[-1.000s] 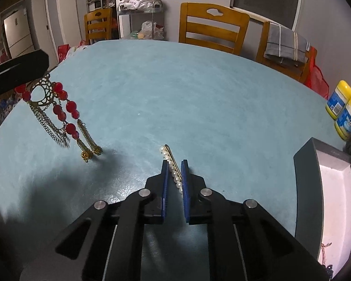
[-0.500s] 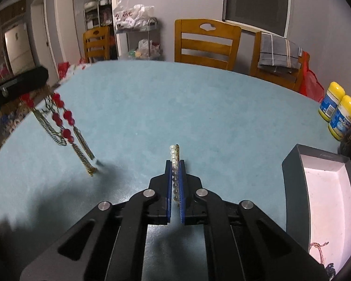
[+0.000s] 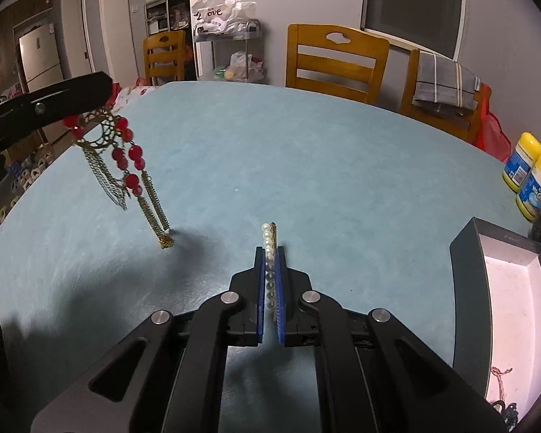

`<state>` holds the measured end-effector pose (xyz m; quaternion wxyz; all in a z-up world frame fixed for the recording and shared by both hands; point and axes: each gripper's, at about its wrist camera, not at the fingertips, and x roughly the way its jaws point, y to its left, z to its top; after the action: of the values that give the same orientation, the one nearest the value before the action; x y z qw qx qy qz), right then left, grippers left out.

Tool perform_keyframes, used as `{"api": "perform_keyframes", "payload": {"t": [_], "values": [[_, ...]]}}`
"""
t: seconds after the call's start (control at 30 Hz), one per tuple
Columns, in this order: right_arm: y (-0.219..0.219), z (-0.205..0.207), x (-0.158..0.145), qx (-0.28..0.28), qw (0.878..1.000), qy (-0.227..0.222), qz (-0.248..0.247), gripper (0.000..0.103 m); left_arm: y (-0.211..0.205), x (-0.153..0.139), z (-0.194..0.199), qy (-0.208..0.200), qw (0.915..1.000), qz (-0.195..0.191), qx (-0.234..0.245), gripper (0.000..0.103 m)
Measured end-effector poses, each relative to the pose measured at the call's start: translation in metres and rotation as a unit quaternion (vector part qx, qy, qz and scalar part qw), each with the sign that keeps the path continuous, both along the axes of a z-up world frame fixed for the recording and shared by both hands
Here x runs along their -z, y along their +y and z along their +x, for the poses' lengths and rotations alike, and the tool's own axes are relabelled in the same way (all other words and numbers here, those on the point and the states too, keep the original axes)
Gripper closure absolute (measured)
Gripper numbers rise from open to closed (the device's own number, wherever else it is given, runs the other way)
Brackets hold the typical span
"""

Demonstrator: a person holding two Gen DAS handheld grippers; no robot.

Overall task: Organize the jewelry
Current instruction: 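Carry the ornament with the left gripper while the right carries the pearl pin to the tray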

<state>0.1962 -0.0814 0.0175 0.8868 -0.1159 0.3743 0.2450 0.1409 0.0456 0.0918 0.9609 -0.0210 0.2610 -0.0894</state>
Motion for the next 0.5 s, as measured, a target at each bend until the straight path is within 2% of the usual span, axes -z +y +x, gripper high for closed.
{"api": "perform_keyframes", "payload": {"t": [0.37, 0.5], "values": [[-0.002, -0.01, -0.018, -0.006, 1.0, -0.02, 0.022, 0.098, -0.004, -0.006, -0.006, -0.009, 0.9999, 0.001, -0.007, 0.095], [-0.008, -0.019, -0.032, -0.002, 0.999, -0.042, 0.033, 0.098, -0.011, -0.013, -0.009, -0.02, 0.9997, -0.012, -0.009, 0.095]]}}
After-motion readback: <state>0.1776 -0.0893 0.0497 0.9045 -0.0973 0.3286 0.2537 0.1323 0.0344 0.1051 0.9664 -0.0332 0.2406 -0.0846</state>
